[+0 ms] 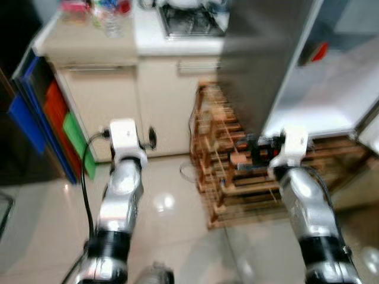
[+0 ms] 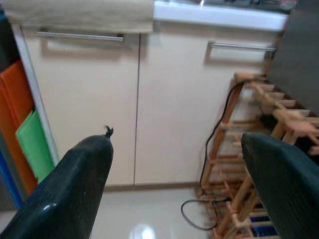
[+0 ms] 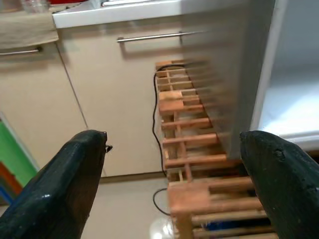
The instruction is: Restocking fridge
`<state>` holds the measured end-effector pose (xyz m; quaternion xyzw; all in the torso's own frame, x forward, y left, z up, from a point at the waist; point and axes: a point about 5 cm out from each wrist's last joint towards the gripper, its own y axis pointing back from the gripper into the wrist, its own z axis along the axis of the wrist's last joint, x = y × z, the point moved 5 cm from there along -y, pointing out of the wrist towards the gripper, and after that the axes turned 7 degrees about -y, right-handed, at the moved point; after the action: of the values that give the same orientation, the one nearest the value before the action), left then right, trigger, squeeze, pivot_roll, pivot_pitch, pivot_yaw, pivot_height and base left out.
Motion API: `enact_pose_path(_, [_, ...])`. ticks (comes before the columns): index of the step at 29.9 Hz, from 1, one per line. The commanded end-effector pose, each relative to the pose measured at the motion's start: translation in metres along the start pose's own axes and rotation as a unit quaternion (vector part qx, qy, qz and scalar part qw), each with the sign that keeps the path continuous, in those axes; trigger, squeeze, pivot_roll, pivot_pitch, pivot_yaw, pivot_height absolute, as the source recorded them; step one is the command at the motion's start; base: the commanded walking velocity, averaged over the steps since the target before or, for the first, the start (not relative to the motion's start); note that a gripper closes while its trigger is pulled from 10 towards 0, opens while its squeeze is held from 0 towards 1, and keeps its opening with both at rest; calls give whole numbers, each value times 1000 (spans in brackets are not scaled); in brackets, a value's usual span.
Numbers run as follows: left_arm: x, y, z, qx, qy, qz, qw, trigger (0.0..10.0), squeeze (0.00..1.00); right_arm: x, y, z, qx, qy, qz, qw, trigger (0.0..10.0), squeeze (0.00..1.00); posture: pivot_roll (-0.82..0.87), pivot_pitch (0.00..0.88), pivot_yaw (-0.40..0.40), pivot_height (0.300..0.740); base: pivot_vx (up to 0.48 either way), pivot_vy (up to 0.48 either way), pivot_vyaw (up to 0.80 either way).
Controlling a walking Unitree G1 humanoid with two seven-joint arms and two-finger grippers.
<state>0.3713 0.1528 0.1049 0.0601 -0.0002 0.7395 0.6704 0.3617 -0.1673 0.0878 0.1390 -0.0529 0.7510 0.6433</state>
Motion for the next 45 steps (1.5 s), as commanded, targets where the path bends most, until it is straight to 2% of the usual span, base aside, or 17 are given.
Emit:
enact_pose_path(1, [-2,-3,11,-16,3,-6,1000,10000,0,4,-1,14,-25,3,8,1000,10000,0,-36,0,-41,740,0,0,556])
enact_pose_path(3, [-2,-4,18,-32,18,-11,999,10000,0,7,0,14,-25,0,15,1000,10000,0,-31,0,-42,740,0,0,553])
enact_pose_path(5, [-1,-4,27,-51,9,-14,999,10000,0,14,-1,13,-24,-6,31,999,10000,0,-18,0,-43,740,0,0,537])
enact_pose_path(12, [2,-5,29,-54,5,-12,998,10000,0,26,-5,14,-28,-13,56,998,10000,0,-10,0,-39,740,0,0,520])
enact_pose_path(14, [-1,-5,36,-73,-1,-25,997,10000,0,31,-7,15,-29,-12,65,997,10000,0,-10,0,-37,740,0,0,475])
enact_pose_path(22, [-6,-8,43,-82,-26,-39,996,10000,0,32,-12,4,-13,-17,55,998,10000,0,-10,0,-19,740,420,0,470])
enact_pose_path(27, [-8,-9,44,-84,-37,-46,995,10000,0,21,-14,-6,8,17,7,1000,10000,0,-10,0,-9,740,480,0,505])
enact_pose_path(45, [-18,-10,53,-102,-38,-72,991,10000,0,25,-16,14,-45,33,-4,998,10000,0,-8,0,-13,740,480,0,0])
